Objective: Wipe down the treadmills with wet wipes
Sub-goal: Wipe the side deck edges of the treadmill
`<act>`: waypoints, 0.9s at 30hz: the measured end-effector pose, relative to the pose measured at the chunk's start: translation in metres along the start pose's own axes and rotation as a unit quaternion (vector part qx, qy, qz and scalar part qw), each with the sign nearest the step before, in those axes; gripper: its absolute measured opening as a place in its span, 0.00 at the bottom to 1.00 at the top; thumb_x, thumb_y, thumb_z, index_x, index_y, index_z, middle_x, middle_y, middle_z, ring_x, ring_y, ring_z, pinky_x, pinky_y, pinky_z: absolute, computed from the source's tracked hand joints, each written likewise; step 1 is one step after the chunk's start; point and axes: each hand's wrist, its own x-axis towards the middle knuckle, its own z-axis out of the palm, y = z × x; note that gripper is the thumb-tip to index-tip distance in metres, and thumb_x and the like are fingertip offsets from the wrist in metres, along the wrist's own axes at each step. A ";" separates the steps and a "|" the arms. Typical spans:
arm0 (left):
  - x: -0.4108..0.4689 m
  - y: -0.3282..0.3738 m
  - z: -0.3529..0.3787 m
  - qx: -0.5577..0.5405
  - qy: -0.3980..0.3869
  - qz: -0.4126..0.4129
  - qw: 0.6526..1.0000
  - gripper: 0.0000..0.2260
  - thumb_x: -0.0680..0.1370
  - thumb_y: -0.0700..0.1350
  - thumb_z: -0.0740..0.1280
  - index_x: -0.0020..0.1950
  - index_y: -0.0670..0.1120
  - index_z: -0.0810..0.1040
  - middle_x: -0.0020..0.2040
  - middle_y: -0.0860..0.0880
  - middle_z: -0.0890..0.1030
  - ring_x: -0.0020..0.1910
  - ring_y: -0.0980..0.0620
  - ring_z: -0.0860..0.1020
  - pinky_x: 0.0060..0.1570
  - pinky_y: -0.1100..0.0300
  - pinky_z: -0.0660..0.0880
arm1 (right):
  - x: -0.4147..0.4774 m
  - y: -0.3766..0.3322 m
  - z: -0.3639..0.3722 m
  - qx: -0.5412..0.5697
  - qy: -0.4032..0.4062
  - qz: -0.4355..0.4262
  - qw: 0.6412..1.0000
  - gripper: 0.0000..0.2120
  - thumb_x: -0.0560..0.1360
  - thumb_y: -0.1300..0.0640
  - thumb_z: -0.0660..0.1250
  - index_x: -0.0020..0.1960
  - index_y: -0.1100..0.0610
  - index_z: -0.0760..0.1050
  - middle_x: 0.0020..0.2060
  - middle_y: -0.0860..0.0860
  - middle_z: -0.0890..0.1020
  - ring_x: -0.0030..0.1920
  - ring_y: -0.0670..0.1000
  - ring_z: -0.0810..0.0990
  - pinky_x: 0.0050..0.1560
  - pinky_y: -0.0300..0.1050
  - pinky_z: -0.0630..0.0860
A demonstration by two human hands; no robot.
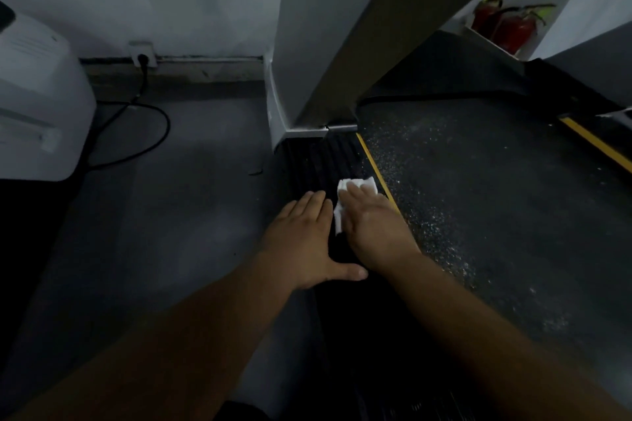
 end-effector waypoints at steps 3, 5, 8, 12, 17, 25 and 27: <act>-0.008 0.004 0.005 -0.024 0.006 -0.005 1.000 0.55 0.70 0.77 0.61 0.83 0.44 0.45 0.83 0.47 0.41 0.82 0.51 0.41 0.79 0.54 0.42 | -0.027 0.009 -0.006 -0.044 0.019 -0.052 0.998 0.26 0.76 0.53 0.53 0.68 0.63 0.76 0.66 0.59 0.79 0.67 0.58 0.77 0.69 0.54 0.68; -0.007 0.005 0.010 -0.044 0.010 -0.016 0.999 0.56 0.70 0.77 0.62 0.83 0.44 0.43 0.83 0.48 0.38 0.81 0.52 0.38 0.78 0.54 0.41 | -0.028 0.026 -0.003 -0.045 0.023 -0.041 0.998 0.25 0.78 0.54 0.53 0.68 0.65 0.74 0.66 0.61 0.78 0.67 0.59 0.77 0.70 0.52 0.66; 0.004 0.002 0.013 -0.054 0.006 -0.026 0.998 0.60 0.65 0.80 0.62 0.83 0.46 0.41 0.82 0.50 0.35 0.80 0.54 0.34 0.78 0.53 0.39 | 0.013 0.028 0.007 -0.008 -0.006 0.049 0.999 0.32 0.81 0.47 0.43 0.77 0.65 0.64 0.76 0.62 0.67 0.77 0.59 0.64 0.76 0.57 0.62; 0.018 -0.011 0.006 -0.048 -0.019 -0.011 0.999 0.62 0.63 0.82 0.61 0.83 0.47 0.38 0.82 0.51 0.34 0.79 0.55 0.32 0.79 0.51 0.38 | 0.003 0.021 0.005 0.001 -0.008 0.006 1.000 0.37 0.78 0.40 0.37 0.81 0.56 0.56 0.81 0.52 0.57 0.81 0.52 0.51 0.77 0.47 0.46; 0.029 -0.019 0.005 -0.041 -0.030 -0.003 0.999 0.63 0.62 0.82 0.61 0.83 0.48 0.37 0.82 0.52 0.33 0.79 0.55 0.31 0.79 0.50 0.39 | 0.027 0.038 -0.002 -0.019 -0.019 0.038 0.999 0.28 0.84 0.47 0.48 0.80 0.59 0.56 0.80 0.56 0.58 0.80 0.54 0.54 0.77 0.50 0.51; 0.029 -0.019 0.005 -0.066 -0.039 -0.004 0.997 0.62 0.64 0.81 0.63 0.82 0.49 0.36 0.81 0.54 0.32 0.78 0.57 0.30 0.78 0.52 0.39 | 0.028 0.041 0.001 0.056 -0.035 -0.049 0.997 0.34 0.79 0.40 0.44 0.80 0.54 0.61 0.79 0.50 0.62 0.80 0.50 0.56 0.78 0.47 0.52; 0.029 -0.019 0.004 -0.064 -0.046 -0.008 0.997 0.62 0.64 0.81 0.64 0.82 0.50 0.36 0.81 0.55 0.31 0.78 0.57 0.30 0.77 0.51 0.39 | 0.035 0.044 0.000 0.064 -0.003 -0.022 0.998 0.30 0.81 0.43 0.48 0.79 0.55 0.64 0.78 0.52 0.64 0.79 0.52 0.60 0.77 0.51 0.57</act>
